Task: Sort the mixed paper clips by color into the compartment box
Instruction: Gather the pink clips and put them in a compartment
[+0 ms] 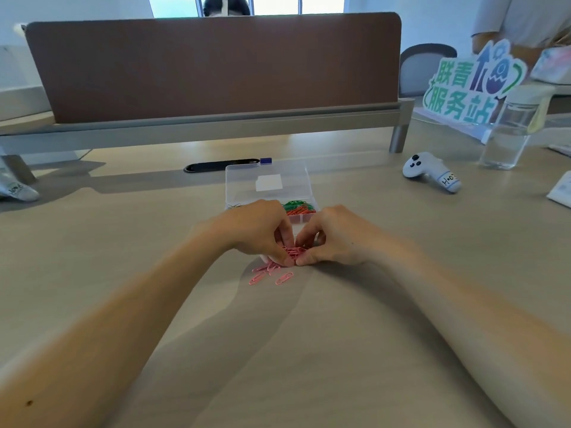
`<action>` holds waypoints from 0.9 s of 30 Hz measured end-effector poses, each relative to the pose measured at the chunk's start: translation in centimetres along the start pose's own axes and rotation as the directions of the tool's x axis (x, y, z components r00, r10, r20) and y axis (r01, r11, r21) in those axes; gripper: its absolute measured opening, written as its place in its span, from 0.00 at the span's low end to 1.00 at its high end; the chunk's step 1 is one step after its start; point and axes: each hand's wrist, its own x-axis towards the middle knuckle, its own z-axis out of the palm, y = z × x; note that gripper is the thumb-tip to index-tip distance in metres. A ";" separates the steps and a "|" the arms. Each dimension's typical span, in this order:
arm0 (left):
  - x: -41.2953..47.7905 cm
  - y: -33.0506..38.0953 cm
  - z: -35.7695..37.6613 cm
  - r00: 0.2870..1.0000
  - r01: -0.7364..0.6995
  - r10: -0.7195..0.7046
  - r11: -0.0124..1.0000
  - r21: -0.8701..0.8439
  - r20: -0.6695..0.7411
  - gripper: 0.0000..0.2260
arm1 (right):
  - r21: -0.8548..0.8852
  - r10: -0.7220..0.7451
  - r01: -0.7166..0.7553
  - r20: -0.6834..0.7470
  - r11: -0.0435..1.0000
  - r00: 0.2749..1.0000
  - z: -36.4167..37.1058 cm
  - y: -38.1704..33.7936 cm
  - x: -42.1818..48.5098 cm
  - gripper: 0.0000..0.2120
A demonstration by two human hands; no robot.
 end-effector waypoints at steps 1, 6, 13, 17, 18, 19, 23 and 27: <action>0.2 0.1 0.0 1.000 -0.005 0.005 1.000 -0.014 0.011 0.09 | 0.013 -0.003 0.003 -0.006 1.000 1.000 0.0 0.1 0.0 0.14; 0.4 0.5 -0.4 0.999 -0.038 0.038 0.997 -0.074 0.006 0.06 | 0.106 0.004 0.000 -0.037 0.994 0.999 -0.2 0.4 -0.1 0.08; 0.1 0.4 -1.4 0.987 -0.060 0.041 0.991 -0.121 -0.156 0.09 | 0.301 0.036 0.001 -0.118 0.954 0.992 -0.9 0.6 0.2 0.07; 1.1 0.5 -2.2 0.975 -0.058 0.028 0.989 -0.134 -0.219 0.08 | 0.289 0.061 -0.026 -0.111 0.957 0.992 -2.6 0.9 1.2 0.08; 1.5 0.6 -2.5 0.974 -0.059 0.026 0.988 -0.141 -0.226 0.08 | 0.285 0.068 -0.036 -0.103 0.958 0.992 -3.2 1.0 1.6 0.08; 1.9 0.6 -2.8 0.971 -0.062 0.024 0.986 -0.155 -0.237 0.08 | 0.282 0.075 -0.046 -0.096 0.958 0.993 -3.7 1.2 2.0 0.07; 3.0 0.3 -3.1 0.949 -0.065 -0.001 0.978 -0.198 -0.316 0.08 | 0.263 0.092 -0.067 -0.084 0.962 0.992 -4.9 1.7 3.6 0.08; 4.0 0.0 -2.0 0.950 -0.054 0.003 0.986 -0.157 -0.313 0.09 | 0.282 0.128 -0.106 -0.061 0.953 0.990 -4.1 2.7 4.0 0.08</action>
